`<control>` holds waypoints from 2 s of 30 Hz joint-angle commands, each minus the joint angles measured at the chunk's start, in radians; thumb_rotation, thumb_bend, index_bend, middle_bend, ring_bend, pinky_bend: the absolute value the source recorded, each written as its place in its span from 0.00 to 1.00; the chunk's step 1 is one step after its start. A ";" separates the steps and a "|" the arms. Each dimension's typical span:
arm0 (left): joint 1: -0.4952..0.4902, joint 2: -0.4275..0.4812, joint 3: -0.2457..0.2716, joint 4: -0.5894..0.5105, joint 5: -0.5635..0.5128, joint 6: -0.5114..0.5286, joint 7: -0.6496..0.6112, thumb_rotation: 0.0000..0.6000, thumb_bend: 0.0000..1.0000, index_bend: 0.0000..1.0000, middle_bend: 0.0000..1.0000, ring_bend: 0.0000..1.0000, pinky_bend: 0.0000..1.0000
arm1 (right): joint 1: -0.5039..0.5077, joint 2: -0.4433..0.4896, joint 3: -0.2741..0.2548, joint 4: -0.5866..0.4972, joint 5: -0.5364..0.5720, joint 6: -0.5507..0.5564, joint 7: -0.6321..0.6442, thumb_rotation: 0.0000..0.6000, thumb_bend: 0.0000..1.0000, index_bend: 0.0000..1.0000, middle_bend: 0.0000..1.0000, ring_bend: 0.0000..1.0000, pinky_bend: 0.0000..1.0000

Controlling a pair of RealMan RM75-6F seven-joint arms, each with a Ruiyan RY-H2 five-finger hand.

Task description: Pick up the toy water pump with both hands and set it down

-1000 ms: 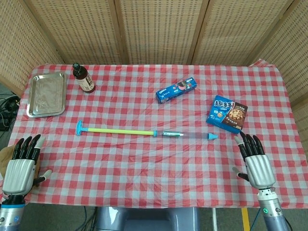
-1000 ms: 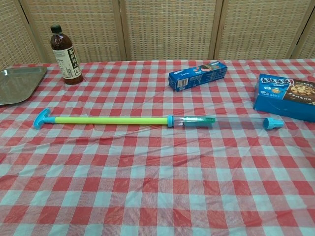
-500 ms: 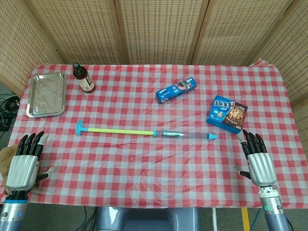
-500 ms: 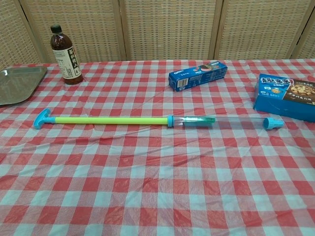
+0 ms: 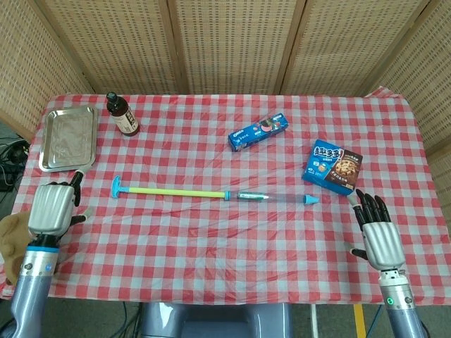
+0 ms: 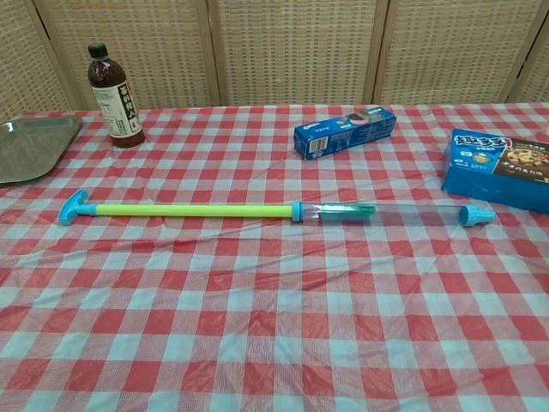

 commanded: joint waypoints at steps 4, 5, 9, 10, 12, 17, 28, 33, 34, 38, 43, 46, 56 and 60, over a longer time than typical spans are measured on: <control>-0.160 -0.031 -0.104 0.041 -0.274 -0.161 0.131 1.00 0.22 0.42 0.91 0.83 0.77 | 0.009 -0.013 0.006 0.021 0.016 -0.025 -0.005 1.00 0.17 0.00 0.00 0.00 0.00; -0.169 -0.035 -0.109 0.046 -0.292 -0.169 0.137 1.00 0.22 0.43 0.91 0.83 0.77 | 0.010 -0.014 0.007 0.023 0.016 -0.026 -0.005 1.00 0.17 0.00 0.00 0.00 0.00; -0.242 -0.071 -0.134 0.105 -0.419 -0.216 0.190 1.00 0.22 0.45 0.91 0.84 0.77 | 0.014 -0.019 0.014 0.034 0.021 -0.029 0.003 1.00 0.17 0.00 0.00 0.00 0.00; -0.259 -0.083 -0.138 0.123 -0.443 -0.222 0.201 1.00 0.22 0.45 0.91 0.84 0.77 | 0.014 -0.019 0.015 0.036 0.023 -0.029 0.006 1.00 0.17 0.00 0.00 0.00 0.00; -0.289 -0.107 -0.141 0.156 -0.485 -0.235 0.220 1.00 0.22 0.45 0.91 0.84 0.77 | 0.013 -0.018 0.020 0.038 0.027 -0.028 0.013 1.00 0.17 0.00 0.00 0.00 0.00; -0.359 -0.172 -0.128 0.246 -0.568 -0.265 0.261 1.00 0.22 0.45 0.91 0.84 0.77 | 0.010 -0.014 0.028 0.043 0.036 -0.025 0.029 1.00 0.17 0.00 0.00 0.00 0.00; -0.465 -0.302 -0.066 0.432 -0.692 -0.329 0.304 1.00 0.22 0.46 0.91 0.84 0.77 | 0.013 -0.016 0.038 0.058 0.060 -0.045 0.038 1.00 0.17 0.00 0.00 0.00 0.00; -0.479 -0.333 -0.042 0.493 -0.716 -0.354 0.297 1.00 0.32 0.45 0.91 0.84 0.77 | 0.015 -0.019 0.036 0.063 0.062 -0.053 0.039 1.00 0.17 0.00 0.00 0.00 0.00; -0.481 -0.338 -0.038 0.503 -0.720 -0.358 0.294 1.00 0.32 0.45 0.91 0.84 0.77 | 0.016 -0.020 0.036 0.065 0.063 -0.055 0.040 1.00 0.17 0.00 0.00 0.00 0.00; -0.487 -0.357 -0.025 0.543 -0.727 -0.376 0.276 1.00 0.32 0.45 0.91 0.84 0.77 | 0.018 -0.022 0.036 0.069 0.062 -0.058 0.042 1.00 0.17 0.00 0.00 0.00 0.00; -0.501 -0.386 -0.013 0.586 -0.732 -0.398 0.266 1.00 0.32 0.45 0.91 0.84 0.77 | 0.016 -0.022 0.037 0.068 0.060 -0.054 0.050 1.00 0.17 0.00 0.00 0.00 0.00; -0.510 -0.399 -0.005 0.600 -0.731 -0.402 0.266 1.00 0.32 0.46 0.91 0.84 0.77 | 0.015 -0.020 0.039 0.068 0.061 -0.051 0.055 1.00 0.17 0.00 0.00 0.00 0.00; -0.539 -0.434 0.002 0.640 -0.750 -0.411 0.265 1.00 0.32 0.49 0.91 0.84 0.77 | 0.012 -0.013 0.043 0.067 0.069 -0.053 0.070 1.00 0.17 0.00 0.00 0.00 0.00; -0.546 -0.440 0.011 0.655 -0.763 -0.414 0.271 1.00 0.32 0.49 0.91 0.84 0.77 | 0.012 -0.013 0.043 0.067 0.068 -0.054 0.069 1.00 0.17 0.00 0.00 0.00 0.00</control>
